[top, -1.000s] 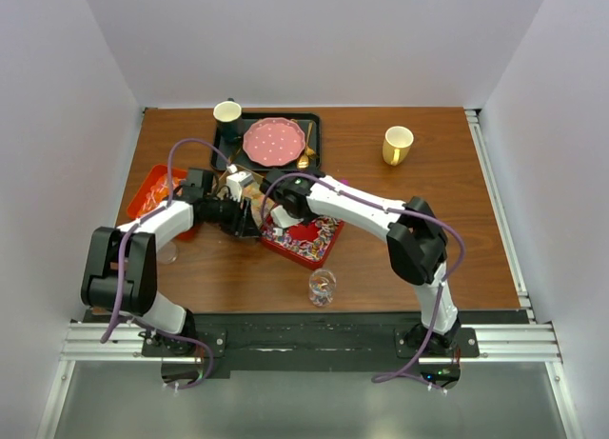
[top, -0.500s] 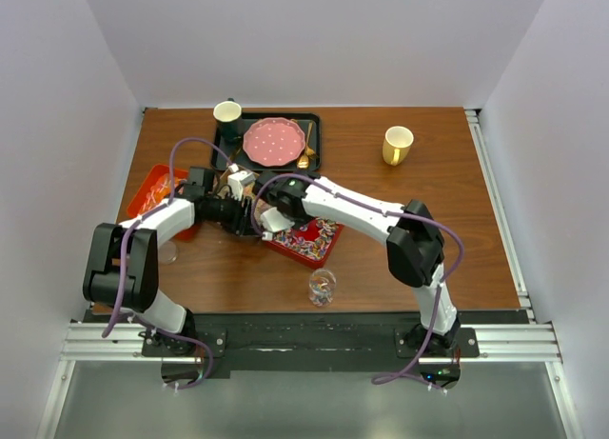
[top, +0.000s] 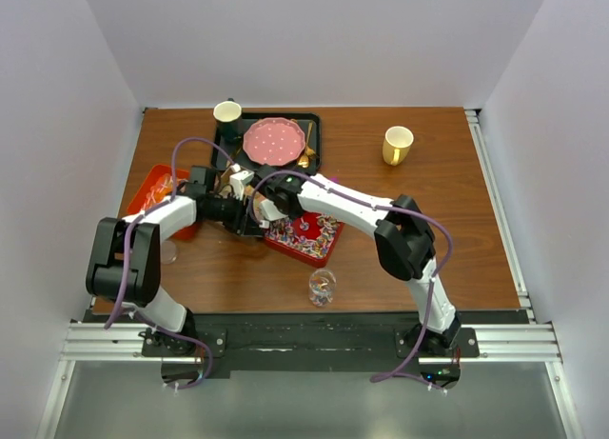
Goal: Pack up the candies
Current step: Scoop the fake candies from the storage box.
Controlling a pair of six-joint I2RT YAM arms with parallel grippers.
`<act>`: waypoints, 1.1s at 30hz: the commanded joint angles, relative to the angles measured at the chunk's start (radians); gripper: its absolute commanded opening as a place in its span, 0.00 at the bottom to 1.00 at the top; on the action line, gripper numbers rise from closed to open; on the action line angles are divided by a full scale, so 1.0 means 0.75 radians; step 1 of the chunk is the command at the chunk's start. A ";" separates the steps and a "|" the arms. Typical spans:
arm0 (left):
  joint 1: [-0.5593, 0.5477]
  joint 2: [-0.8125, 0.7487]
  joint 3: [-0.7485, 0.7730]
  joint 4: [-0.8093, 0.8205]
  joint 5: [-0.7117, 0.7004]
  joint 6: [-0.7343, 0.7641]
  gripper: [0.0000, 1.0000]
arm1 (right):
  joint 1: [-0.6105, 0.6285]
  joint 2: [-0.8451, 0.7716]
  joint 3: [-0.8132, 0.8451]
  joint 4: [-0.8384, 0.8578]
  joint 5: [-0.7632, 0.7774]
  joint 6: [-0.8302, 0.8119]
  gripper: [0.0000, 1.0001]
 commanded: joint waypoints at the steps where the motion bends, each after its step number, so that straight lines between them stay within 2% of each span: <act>1: -0.008 0.033 0.050 0.011 0.021 0.027 0.42 | 0.063 -0.044 -0.019 0.048 -0.106 0.000 0.00; 9: -0.006 0.051 0.078 0.003 0.019 0.025 0.41 | 0.105 -0.189 -0.134 -0.016 -0.180 0.008 0.00; 12: -0.006 0.049 0.078 0.001 0.021 0.029 0.41 | 0.070 -0.236 -0.152 -0.008 -0.157 -0.009 0.00; 18: -0.008 0.045 0.076 -0.011 0.029 0.039 0.41 | -0.086 -0.261 -0.052 -0.081 -0.173 -0.045 0.00; 22: -0.006 0.053 0.062 -0.005 0.041 0.041 0.41 | -0.163 -0.295 -0.123 -0.077 -0.198 -0.111 0.00; 33: -0.006 0.060 0.058 -0.003 0.060 0.039 0.41 | -0.180 -0.326 -0.216 -0.165 -0.306 -0.068 0.00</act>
